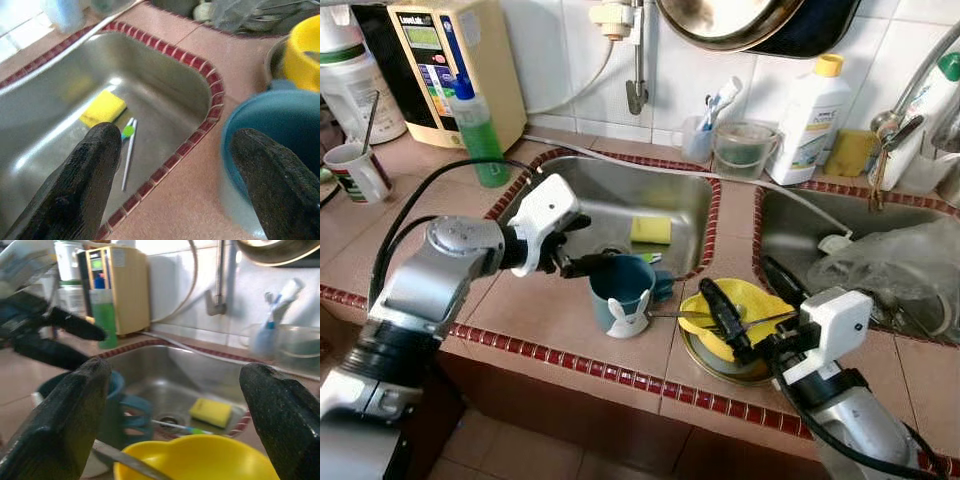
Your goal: Kitchen organization
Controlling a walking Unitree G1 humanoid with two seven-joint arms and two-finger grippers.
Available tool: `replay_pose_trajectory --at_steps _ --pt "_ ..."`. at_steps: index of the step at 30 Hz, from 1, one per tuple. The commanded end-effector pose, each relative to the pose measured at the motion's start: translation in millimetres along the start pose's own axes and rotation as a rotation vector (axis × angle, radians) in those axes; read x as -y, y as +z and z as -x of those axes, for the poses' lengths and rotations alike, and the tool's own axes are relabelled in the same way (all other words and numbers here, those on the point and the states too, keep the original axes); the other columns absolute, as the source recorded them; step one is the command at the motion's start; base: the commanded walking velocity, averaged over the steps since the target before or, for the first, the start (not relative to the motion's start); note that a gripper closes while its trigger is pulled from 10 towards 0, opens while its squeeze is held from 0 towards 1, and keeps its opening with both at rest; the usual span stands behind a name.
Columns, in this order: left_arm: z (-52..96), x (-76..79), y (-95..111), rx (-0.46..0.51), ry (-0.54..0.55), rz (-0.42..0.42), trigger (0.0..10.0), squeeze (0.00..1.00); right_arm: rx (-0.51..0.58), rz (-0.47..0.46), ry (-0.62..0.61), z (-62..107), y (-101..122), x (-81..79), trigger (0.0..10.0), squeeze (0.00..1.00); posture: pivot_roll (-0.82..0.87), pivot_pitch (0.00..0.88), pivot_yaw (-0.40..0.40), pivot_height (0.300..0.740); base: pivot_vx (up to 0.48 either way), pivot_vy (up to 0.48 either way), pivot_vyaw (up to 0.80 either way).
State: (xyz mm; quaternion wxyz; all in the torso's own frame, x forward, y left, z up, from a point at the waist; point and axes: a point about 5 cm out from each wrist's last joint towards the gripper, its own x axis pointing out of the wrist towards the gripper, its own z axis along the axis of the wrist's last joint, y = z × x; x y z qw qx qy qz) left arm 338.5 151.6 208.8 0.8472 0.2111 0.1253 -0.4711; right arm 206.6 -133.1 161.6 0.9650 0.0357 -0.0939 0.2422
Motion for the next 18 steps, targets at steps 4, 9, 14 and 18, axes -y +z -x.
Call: replay_pose_trajectory --at_steps 4,9,14,18 --pt "-2.4 1.9 2.0 -0.058 -0.061 -0.048 10.0 0.0 -0.014 -0.007 0.044 4.1 1.1 -6.1 10.0 0.0 -0.01 0.024 0.066 0.74 0.0 0.0 0.0" --pt "-3.8 2.9 0.8 -0.077 -0.081 -0.064 10.0 0.0 -0.027 -0.015 0.041 5.9 -1.6 -7.5 10.0 0.0 -0.02 0.023 0.073 0.74 0.0 0.0 0.0" --pt "-6.0 5.0 -0.9 -0.106 -0.11 -0.077 10.0 0.0 -0.032 -0.016 0.041 6.5 -2.0 -8.1 10.0 0.0 -0.02 0.028 0.079 0.74 0.0 0.0 0.0" --pt "-10.0 3.7 -1.7 -0.133 -0.106 -0.065 10.0 0.0 -0.03 -0.014 0.037 6.4 -0.9 -8.9 10.0 0.0 -0.02 0.036 0.086 0.74 0.0 0.0 0.0"
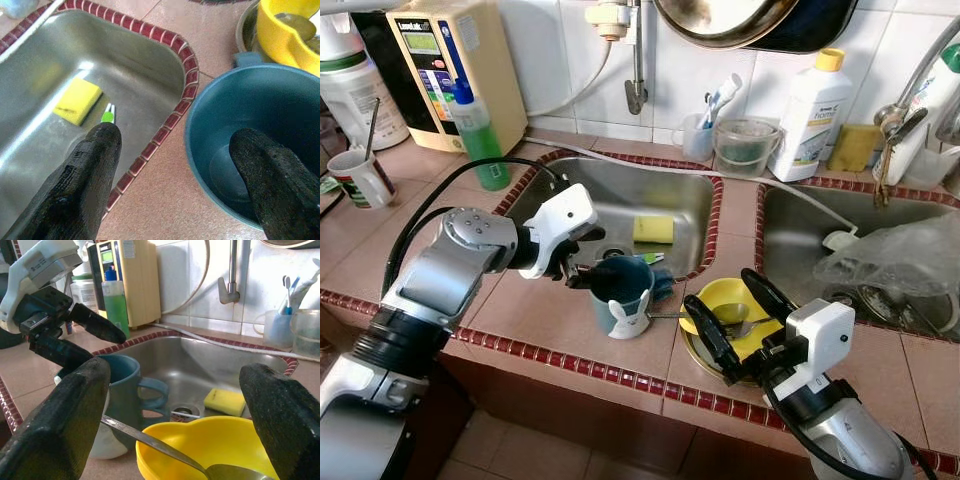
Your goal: Kitchen organization
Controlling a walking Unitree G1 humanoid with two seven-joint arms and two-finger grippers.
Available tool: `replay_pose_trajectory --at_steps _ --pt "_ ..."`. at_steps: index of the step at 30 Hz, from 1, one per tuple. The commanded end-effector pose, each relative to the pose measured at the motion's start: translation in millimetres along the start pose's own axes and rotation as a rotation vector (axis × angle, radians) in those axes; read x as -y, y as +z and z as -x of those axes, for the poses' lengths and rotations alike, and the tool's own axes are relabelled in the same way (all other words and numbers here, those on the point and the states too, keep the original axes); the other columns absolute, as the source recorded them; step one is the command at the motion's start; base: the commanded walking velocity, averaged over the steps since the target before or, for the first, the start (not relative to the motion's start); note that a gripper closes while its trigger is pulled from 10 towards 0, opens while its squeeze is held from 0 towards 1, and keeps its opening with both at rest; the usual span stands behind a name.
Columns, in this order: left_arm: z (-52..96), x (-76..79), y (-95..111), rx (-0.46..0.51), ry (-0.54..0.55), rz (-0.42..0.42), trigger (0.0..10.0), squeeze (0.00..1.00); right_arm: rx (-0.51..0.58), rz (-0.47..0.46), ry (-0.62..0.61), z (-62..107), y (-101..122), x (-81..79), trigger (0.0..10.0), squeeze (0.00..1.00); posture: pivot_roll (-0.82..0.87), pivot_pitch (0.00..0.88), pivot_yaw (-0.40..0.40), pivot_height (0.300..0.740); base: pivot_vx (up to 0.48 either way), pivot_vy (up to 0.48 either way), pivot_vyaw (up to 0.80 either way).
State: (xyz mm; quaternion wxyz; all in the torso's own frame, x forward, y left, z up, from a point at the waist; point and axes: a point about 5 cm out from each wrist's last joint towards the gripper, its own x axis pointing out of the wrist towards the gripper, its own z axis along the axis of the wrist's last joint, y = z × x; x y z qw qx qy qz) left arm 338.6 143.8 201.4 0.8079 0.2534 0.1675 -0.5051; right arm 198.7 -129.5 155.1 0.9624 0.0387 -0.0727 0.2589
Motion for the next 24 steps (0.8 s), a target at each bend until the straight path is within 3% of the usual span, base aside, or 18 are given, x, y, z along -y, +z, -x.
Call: replay_pose_trajectory --at_steps 1,12,13,15,16,24 --pt "-1.8 -2.1 0.6 -0.033 -0.006 -0.008 10.0 0.0 0.012 0.003 0.005 -0.1 5.2 -2.6 10.0 0.0 -0.03 0.038 0.087 0.74 0.0 0.0 0.0" --pt "-8.4 -1.6 5.2 -0.05 -0.042 -0.028 10.0 0.0 0.011 -0.01 0.012 0.4 5.4 -8.5 10.0 0.0 -0.03 0.046 0.107 0.74 0.0 0.0 0.0" --pt "-8.4 -1.6 5.6 -0.051 -0.045 -0.03 8.5 0.0 0.011 -0.01 0.01 0.5 5.3 -8.8 10.0 0.0 -0.03 0.048 0.111 0.74 0.0 0.0 0.0" --pt "-8.0 -1.5 7.5 -0.048 -0.054 -0.035 1.4 0.0 0.011 -0.011 0.008 0.8 5.4 -9.5 10.0 0.0 -0.03 0.05 0.114 0.74 0.0 0.0 0.0" --pt "-7.9 -1.5 7.9 -0.048 -0.056 -0.039 0.0 0.0 0.012 -0.013 0.008 0.9 5.5 -9.8 10.0 0.0 -0.03 0.05 0.114 0.74 0.0 0.0 0.0" --pt "-6.7 -2.2 8.2 -0.054 -0.075 -0.045 0.0 0.0 -0.006 -0.057 0.044 3.5 3.9 -16.9 10.0 0.0 -0.03 0.057 0.116 0.74 0.0 0.0 0.0"
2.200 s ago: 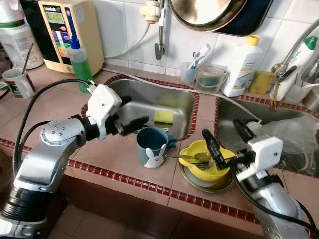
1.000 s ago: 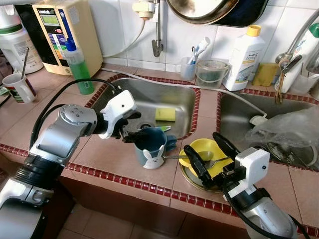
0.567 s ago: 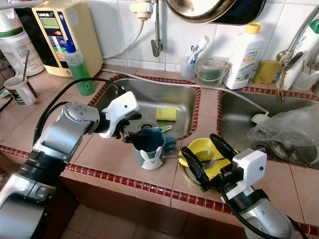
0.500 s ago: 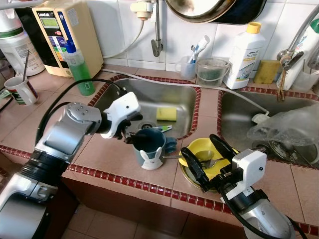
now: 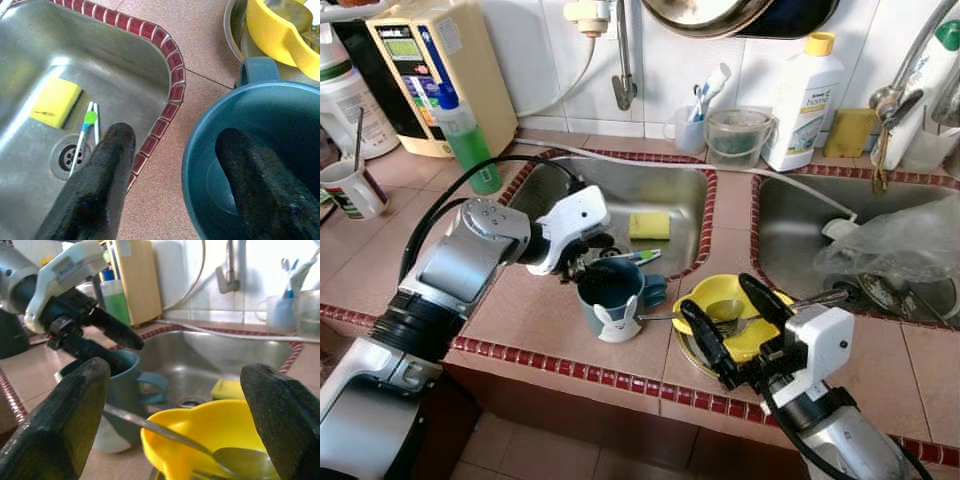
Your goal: Kitchen organization
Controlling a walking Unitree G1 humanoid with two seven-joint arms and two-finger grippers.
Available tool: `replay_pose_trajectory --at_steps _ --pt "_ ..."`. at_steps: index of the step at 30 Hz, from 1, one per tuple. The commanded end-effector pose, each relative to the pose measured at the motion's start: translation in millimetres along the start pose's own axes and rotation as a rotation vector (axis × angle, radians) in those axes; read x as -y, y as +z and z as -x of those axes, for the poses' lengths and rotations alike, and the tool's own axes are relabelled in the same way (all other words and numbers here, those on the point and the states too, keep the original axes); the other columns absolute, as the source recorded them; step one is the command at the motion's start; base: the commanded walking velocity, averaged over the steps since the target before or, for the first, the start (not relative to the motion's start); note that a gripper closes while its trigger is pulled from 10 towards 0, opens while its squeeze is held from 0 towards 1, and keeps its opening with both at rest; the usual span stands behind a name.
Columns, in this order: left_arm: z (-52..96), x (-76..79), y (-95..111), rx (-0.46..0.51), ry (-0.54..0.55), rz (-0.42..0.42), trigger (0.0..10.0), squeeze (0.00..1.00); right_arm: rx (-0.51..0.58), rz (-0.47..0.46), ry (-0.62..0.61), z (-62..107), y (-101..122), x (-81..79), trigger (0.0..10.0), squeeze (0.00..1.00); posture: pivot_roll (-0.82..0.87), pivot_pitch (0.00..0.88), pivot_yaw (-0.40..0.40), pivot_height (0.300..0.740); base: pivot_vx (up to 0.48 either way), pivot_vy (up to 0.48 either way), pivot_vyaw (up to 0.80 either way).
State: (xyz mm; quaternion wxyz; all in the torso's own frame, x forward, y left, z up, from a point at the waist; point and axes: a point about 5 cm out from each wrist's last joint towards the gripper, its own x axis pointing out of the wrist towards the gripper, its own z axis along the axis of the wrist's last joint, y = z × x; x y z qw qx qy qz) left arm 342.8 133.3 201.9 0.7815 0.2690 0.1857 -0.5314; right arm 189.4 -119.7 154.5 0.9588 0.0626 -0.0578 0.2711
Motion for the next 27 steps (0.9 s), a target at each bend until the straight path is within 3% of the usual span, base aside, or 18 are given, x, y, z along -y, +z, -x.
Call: replay_pose_trajectory --at_steps 1,27 --pt "3.0 -2.2 1.3 -0.018 -0.002 -0.018 0.0 0.0 0.005 -0.012 0.037 0.9 4.0 -5.4 10.0 0.0 -0.03 0.057 0.115 0.74 0.0 0.0 0.0" --pt "7.2 11.2 -5.2 -0.05 -0.112 -0.066 0.0 0.0 -0.035 -0.013 0.091 4.3 -0.4 -6.9 10.0 0.0 -0.01 0.041 0.106 0.74 0.0 0.0 0.0"
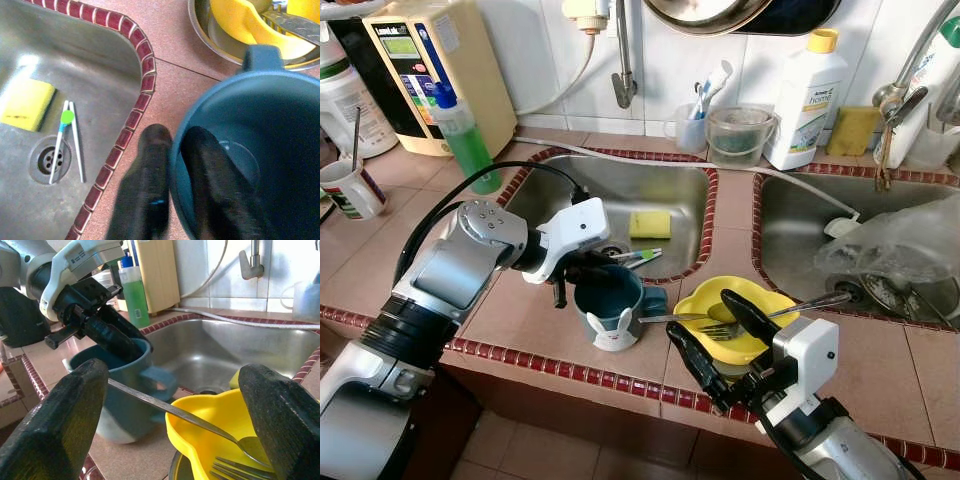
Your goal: Kitchen organization
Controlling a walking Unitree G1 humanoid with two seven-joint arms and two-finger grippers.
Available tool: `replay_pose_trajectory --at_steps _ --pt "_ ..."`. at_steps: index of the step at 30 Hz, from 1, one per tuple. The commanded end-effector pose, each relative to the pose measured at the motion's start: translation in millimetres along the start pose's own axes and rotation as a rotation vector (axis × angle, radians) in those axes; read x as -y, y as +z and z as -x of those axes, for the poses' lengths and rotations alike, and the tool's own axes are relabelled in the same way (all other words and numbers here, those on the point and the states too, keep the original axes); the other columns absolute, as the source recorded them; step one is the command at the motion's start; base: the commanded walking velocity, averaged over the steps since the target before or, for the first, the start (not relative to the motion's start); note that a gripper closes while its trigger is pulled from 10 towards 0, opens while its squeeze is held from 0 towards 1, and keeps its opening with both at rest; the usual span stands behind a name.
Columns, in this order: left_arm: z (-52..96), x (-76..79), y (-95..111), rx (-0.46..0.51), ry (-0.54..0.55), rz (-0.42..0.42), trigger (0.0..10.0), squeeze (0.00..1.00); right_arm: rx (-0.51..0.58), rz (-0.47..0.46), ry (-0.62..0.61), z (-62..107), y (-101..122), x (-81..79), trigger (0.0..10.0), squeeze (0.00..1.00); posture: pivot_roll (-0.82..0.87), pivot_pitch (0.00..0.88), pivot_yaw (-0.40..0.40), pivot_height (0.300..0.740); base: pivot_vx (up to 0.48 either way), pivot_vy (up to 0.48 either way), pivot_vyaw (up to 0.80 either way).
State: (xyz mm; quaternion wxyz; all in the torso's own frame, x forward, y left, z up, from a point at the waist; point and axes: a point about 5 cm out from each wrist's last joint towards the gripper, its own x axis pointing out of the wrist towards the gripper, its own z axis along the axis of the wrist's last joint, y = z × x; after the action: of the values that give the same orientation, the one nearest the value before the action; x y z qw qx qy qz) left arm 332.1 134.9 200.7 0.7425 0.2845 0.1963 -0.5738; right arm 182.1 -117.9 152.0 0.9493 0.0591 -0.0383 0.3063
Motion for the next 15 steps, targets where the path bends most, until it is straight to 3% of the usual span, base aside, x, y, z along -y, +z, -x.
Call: replay_pose_trajectory --at_steps 1,15 --pt "2.5 2.1 -3.4 -0.027 -0.005 -0.016 0.0 0.0 0.008 -0.001 0.022 -1.8 1.9 -1.4 10.0 0.0 -0.01 0.041 0.106 0.74 0.0 0.0 0.0" --pt "3.5 0.5 -2.3 -0.031 -0.001 -0.025 0.0 0.0 0.005 0.012 0.027 -3.5 0.7 -1.4 10.0 0.0 -0.01 0.034 0.106 0.74 0.0 0.0 0.0"
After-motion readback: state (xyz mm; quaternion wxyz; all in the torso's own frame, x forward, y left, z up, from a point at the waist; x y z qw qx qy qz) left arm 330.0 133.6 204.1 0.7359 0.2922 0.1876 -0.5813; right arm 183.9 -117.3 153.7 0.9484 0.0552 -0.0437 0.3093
